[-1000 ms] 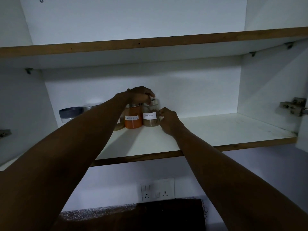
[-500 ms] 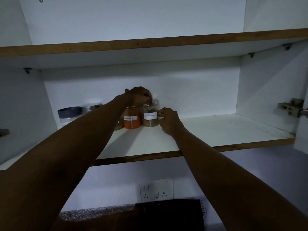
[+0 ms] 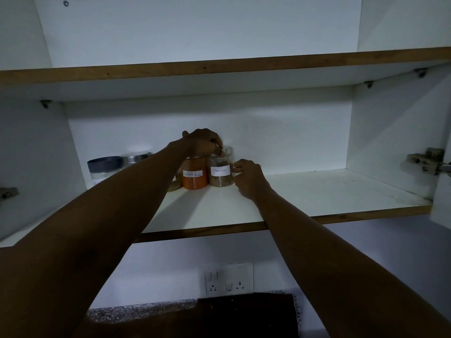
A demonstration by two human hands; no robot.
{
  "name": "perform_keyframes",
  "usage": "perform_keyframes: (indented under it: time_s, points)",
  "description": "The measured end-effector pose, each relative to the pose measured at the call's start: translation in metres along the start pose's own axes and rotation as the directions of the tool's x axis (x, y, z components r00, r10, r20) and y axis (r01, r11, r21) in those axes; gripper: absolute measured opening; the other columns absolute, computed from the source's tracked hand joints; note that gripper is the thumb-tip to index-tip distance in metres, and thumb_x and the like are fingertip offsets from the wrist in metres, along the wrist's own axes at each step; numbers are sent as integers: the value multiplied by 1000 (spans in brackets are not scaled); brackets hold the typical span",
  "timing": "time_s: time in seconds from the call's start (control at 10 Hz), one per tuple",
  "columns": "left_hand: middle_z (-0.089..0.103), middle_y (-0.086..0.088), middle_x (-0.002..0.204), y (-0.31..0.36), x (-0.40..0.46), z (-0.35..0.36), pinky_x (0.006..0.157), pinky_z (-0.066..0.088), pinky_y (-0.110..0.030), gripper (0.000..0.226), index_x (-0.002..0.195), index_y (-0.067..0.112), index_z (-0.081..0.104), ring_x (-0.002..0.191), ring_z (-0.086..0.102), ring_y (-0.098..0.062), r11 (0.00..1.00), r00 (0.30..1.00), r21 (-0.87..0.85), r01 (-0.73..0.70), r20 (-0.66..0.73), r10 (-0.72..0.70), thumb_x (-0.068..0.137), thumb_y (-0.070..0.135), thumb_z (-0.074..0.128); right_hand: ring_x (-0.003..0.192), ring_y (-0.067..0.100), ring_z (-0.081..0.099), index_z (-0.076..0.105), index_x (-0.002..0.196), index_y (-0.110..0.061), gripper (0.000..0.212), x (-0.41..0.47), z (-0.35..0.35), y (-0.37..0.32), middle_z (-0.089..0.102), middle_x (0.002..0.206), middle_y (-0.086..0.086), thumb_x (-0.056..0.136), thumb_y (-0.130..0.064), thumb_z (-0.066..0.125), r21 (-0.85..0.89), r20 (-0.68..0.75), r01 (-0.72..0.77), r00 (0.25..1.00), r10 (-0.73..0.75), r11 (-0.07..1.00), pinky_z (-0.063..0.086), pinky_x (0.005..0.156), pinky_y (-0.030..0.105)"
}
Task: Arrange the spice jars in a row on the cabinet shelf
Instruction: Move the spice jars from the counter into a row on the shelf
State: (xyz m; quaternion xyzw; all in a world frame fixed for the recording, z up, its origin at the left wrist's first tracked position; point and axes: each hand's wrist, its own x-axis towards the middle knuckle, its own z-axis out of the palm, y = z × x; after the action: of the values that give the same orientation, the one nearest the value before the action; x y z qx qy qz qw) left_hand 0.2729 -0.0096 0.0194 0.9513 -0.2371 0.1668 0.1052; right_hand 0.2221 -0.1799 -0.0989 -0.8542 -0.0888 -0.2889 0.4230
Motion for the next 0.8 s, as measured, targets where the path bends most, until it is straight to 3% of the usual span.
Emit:
perform_keyframes:
  time_s: [0.1, 0.2, 0.3, 0.4, 0.5, 0.6, 0.7, 0.8]
  points:
    - [66, 0, 133, 0, -2, 0, 110, 28, -48, 33, 128, 28, 67, 129, 53, -25, 1000, 1000, 10, 5, -2, -5, 96, 37, 67, 115, 39, 66, 63, 123, 7, 34, 0, -1, -3, 67, 124, 24, 89, 6, 60, 6, 16, -39, 999, 39, 999, 56, 97, 50]
    - [62, -1, 139, 1, -5, -2, 116, 28, -50, 39, 133, 27, 64, 133, 52, -26, 1000, 1000, 15, 8, -3, -8, 97, 40, 65, 120, 32, 62, 61, 132, -7, 39, 2, -3, -6, 64, 129, 15, 93, -7, 59, -7, 86, -137, 987, 137, 991, 53, 101, 41]
    - [53, 0, 150, 1, -16, 0, 121, 25, -53, 44, 139, 28, 60, 142, 45, -25, 1000, 997, 0, -3, -79, 3, 99, 44, 64, 113, 29, 61, 57, 131, -10, 37, 2, -5, -8, 61, 124, 11, 94, -13, 58, -20, 48, -204, 978, 205, 979, 48, 90, 32]
    - [52, 1, 152, 1, -36, 10, 120, 24, -52, 44, 139, 28, 60, 144, 42, -23, 998, 978, -16, -60, -202, 55, 99, 44, 63, 94, 27, 58, 57, 119, -1, 32, -5, -7, -11, 57, 105, 12, 88, -7, 60, -18, -44, -224, 974, 223, 974, 42, 74, 26]
    - [59, 2, 144, 5, -60, 24, 111, 28, -50, 42, 133, 28, 64, 135, 50, -21, 993, 952, -46, -110, -294, 92, 96, 48, 63, 88, 30, 60, 52, 102, 2, 22, -7, -8, -14, 55, 98, 15, 84, 1, 64, -34, -101, -256, 962, 252, 966, 38, 58, 22]
    - [61, -3, 136, 11, -87, 31, 102, 34, -45, 40, 129, 23, 67, 128, 55, -25, 989, 949, -39, -146, -289, 129, 92, 39, 64, 110, 38, 63, 47, 123, 10, 48, -22, -9, -31, 58, 118, 20, 85, -11, 69, -60, -59, -283, 958, 280, 957, 54, 76, 35]
    - [66, -11, 122, 19, -117, 33, 97, 43, -36, 37, 119, 14, 74, 116, 62, -27, 971, 938, -118, -208, -307, 163, 84, 25, 67, 128, 42, 55, 40, 137, 8, 64, -45, -9, -47, 52, 137, 25, 88, -21, 69, -175, -32, -286, 958, 285, 942, 50, 106, 48]
    - [71, -6, 112, 25, -155, 38, 90, 53, -32, 27, 111, 14, 77, 102, 65, -20, 960, 937, -193, -205, -322, 136, 85, 19, 70, 119, 40, 58, 50, 125, 3, 49, -82, -6, -63, 60, 126, 21, 85, -19, 65, -240, -33, -212, 977, 211, 947, 52, 92, 41]
